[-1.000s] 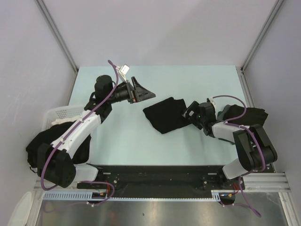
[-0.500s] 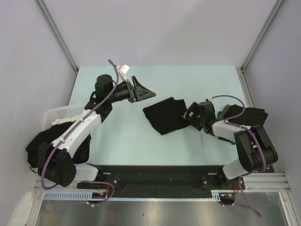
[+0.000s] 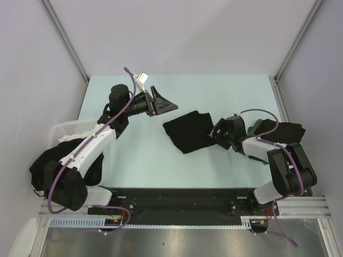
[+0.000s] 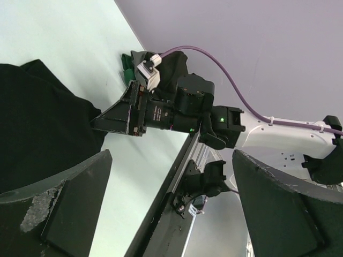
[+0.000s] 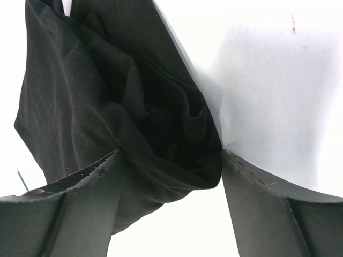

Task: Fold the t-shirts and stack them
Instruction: Put the neatly folded tshirt into the corner of the board with both arms

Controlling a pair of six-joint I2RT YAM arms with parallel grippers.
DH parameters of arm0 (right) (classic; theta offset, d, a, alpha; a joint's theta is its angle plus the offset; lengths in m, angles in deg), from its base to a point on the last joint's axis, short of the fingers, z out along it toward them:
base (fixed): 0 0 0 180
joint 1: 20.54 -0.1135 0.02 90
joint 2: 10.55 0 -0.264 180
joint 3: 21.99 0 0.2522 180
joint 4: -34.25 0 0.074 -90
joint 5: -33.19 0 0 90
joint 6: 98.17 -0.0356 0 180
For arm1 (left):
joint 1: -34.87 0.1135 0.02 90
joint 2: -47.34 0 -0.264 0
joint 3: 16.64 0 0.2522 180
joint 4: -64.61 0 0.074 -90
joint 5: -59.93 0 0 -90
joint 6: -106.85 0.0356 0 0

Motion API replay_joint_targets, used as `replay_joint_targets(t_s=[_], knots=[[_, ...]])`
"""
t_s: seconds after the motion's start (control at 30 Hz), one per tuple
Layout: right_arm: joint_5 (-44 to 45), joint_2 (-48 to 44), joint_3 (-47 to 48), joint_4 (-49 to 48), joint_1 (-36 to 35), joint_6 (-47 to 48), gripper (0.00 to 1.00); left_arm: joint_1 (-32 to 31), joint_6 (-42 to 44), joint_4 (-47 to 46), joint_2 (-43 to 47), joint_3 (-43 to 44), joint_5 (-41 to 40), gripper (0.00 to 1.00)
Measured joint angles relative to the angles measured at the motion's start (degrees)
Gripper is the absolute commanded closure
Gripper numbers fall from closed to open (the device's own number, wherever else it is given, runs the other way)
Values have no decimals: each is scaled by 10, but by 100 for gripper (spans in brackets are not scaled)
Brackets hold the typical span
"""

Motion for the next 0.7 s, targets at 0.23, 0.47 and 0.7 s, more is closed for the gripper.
replay_joint_targets(t_s=[0.23,0.47,0.7], knots=[[-10,18,0,-27,0,0,33,0,1,10,0,2,-2,1],[-21,36,0,-44,0,2,59,0,6,15,0,9,-4,1],[-38,51,2,-51,4,7,80,0,21,31,0,10,-17,1]])
